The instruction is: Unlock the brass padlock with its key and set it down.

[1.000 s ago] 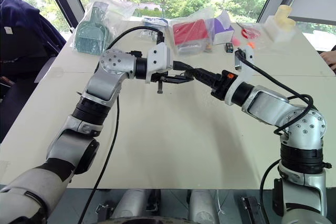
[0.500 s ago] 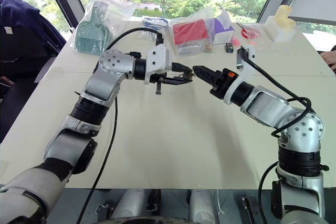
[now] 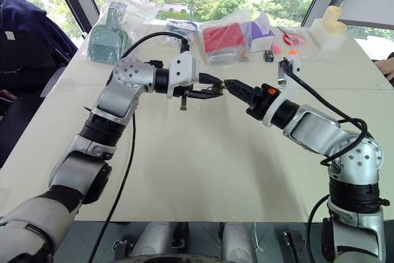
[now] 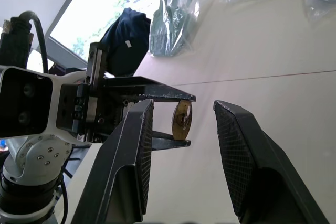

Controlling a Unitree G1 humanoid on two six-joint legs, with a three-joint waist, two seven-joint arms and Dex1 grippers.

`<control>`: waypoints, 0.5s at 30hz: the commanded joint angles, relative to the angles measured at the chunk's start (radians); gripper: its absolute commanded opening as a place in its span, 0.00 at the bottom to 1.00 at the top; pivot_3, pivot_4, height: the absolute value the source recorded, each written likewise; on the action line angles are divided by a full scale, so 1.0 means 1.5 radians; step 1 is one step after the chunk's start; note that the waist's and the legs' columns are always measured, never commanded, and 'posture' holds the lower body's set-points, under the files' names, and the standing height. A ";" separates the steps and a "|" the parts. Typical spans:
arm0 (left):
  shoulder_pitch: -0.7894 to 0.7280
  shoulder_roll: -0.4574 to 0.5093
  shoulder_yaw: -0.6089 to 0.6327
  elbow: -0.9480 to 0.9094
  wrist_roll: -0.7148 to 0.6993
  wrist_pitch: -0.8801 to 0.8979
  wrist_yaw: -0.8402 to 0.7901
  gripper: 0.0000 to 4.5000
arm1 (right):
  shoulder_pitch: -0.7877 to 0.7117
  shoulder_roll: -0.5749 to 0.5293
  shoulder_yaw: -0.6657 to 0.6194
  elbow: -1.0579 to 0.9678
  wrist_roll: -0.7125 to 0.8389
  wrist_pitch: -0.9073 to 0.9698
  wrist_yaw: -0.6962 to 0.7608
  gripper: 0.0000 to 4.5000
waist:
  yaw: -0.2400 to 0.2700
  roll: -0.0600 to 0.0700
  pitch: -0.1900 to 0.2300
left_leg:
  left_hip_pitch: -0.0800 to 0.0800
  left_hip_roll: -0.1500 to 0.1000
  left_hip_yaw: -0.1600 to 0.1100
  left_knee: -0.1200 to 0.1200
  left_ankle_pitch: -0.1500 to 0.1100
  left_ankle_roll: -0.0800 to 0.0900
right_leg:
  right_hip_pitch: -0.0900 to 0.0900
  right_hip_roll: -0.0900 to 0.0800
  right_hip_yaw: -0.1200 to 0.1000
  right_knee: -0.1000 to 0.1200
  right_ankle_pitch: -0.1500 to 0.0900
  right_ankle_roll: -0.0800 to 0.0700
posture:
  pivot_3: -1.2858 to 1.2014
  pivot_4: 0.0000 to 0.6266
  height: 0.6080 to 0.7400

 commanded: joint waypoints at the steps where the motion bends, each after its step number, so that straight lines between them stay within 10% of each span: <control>1: -0.008 0.000 0.002 -0.027 -0.015 -0.004 0.003 0.15 | -0.004 0.000 0.001 -0.023 0.017 -0.013 0.008 0.36 | 0.000 0.000 0.000 | 0.000 0.000 0.000 0.000 0.000 0.000 | 0.000 0.000 0.000 0.000 0.000 0.000 | 0.52 0.24 1.00; 5: -0.006 0.002 0.001 -0.034 -0.017 0.000 0.000 0.15 | -0.002 0.002 0.004 -0.021 0.018 -0.020 0.007 0.02 | 0.000 0.000 0.000 | 0.000 0.000 0.000 0.000 0.000 0.000 | 0.000 0.000 0.000 0.000 0.000 0.000 | 0.52 0.24 1.00; 15: -0.004 0.008 -0.004 -0.027 -0.008 -0.029 0.001 0.15 | 0.007 0.018 0.010 -0.016 0.035 -0.043 -0.019 0.01 | 0.000 0.000 0.000 | 0.000 0.000 0.000 0.000 0.000 0.000 | 0.000 0.000 0.000 0.000 0.000 0.000 | 0.52 0.24 1.00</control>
